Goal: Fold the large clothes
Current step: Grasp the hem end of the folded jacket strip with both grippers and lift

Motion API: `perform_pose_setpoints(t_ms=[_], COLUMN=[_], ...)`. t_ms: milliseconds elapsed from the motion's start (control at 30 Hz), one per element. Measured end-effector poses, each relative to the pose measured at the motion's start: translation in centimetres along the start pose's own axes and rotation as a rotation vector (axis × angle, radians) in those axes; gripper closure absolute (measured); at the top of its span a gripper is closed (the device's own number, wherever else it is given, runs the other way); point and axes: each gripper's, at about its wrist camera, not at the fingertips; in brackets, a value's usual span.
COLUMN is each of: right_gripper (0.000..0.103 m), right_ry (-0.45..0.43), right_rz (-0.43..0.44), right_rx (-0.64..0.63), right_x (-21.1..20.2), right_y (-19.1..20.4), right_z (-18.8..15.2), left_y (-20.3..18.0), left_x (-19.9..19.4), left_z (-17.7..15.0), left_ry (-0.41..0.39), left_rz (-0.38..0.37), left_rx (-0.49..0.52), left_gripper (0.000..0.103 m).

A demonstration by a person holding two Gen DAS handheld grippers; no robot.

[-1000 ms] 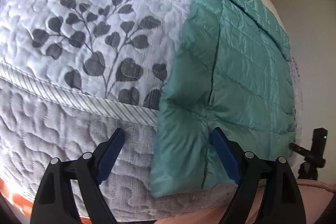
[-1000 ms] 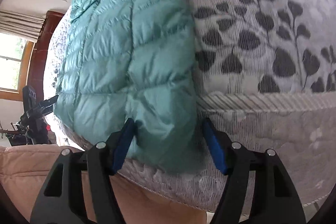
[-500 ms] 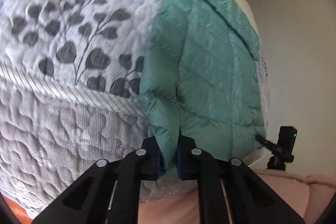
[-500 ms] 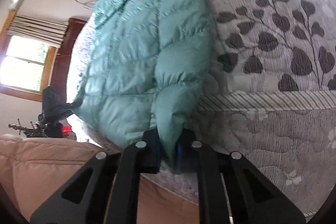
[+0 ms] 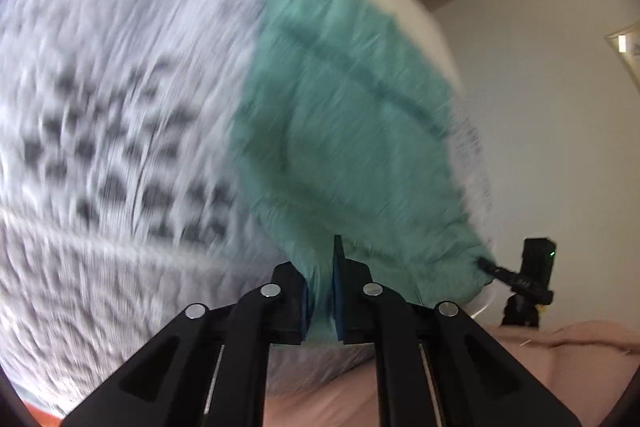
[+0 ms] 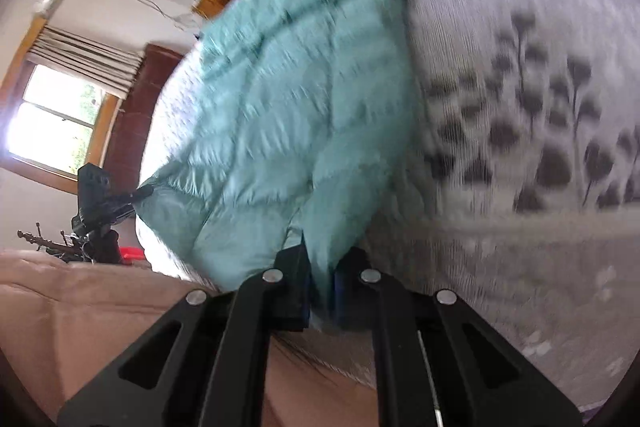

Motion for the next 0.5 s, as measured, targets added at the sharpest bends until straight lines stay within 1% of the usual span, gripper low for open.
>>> perform_pose_setpoints(t_ms=[33, 100, 133, 167, 233, 300, 367, 400, 433, 467, 500], right_gripper=[0.096, 0.096, 0.096, 0.096, 0.096, 0.096, 0.096, 0.096, 0.096, 0.096, 0.096], right_ry=[-0.018, -0.069, -0.084, -0.106, -0.13, -0.147, -0.158, -0.163, -0.164, -0.166, -0.168], right_rz=[0.005, 0.018, 0.018, 0.016, 0.014, 0.006, 0.001, 0.001, 0.003, 0.005, 0.005], right_rx=[-0.012, -0.043, -0.054, -0.071, -0.089, -0.101, -0.118, -0.125, -0.124, -0.118, -0.112], right_x=[-0.5, -1.8, -2.1, -2.7, -2.9, -3.2, -3.2, -3.1, -2.8, -2.6, -2.5], right_y=[0.3, 1.2, 1.6, 2.0, 2.4, 2.6, 3.1, 3.0, 3.1, 2.9, 2.7], right_z=[0.4, 2.4, 3.1, 4.5, 6.7, 9.8, 11.9, 13.7, 14.5, 16.3, 17.2], left_y=[-0.8, -1.9, -2.7, -3.7, -5.3, -6.3, -7.0, -7.4, -7.6, -7.5, -7.7], left_x=[-0.8, -1.7, -2.1, -2.0, -1.6, -0.5, 0.2, 0.5, 1.1, 1.5, 1.9], left_z=[1.1, 2.8, 4.3, 5.2, 8.2, 10.7, 13.5, 14.5, 16.2, 17.2, 18.2], left_ry=[-0.035, -0.076, -0.103, -0.117, -0.149, -0.167, -0.183, -0.189, -0.196, -0.2, -0.204], left_rz=[-0.012, -0.023, -0.025, -0.023, -0.011, -0.015, -0.004, -0.002, 0.002, 0.002, -0.001], left_rx=[0.016, 0.044, 0.07, 0.089, 0.132, 0.161, 0.181, 0.187, 0.187, 0.185, 0.18], left_gripper=[0.094, 0.094, 0.094, 0.094, 0.094, 0.094, 0.094, 0.094, 0.094, 0.094, 0.094])
Point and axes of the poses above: each gripper's, at about its wrist camera, not at the fingertips, and x roughly the way its jaws point, y to its left, z to its top, and after that the axes turned 7 degrees about z, right-handed
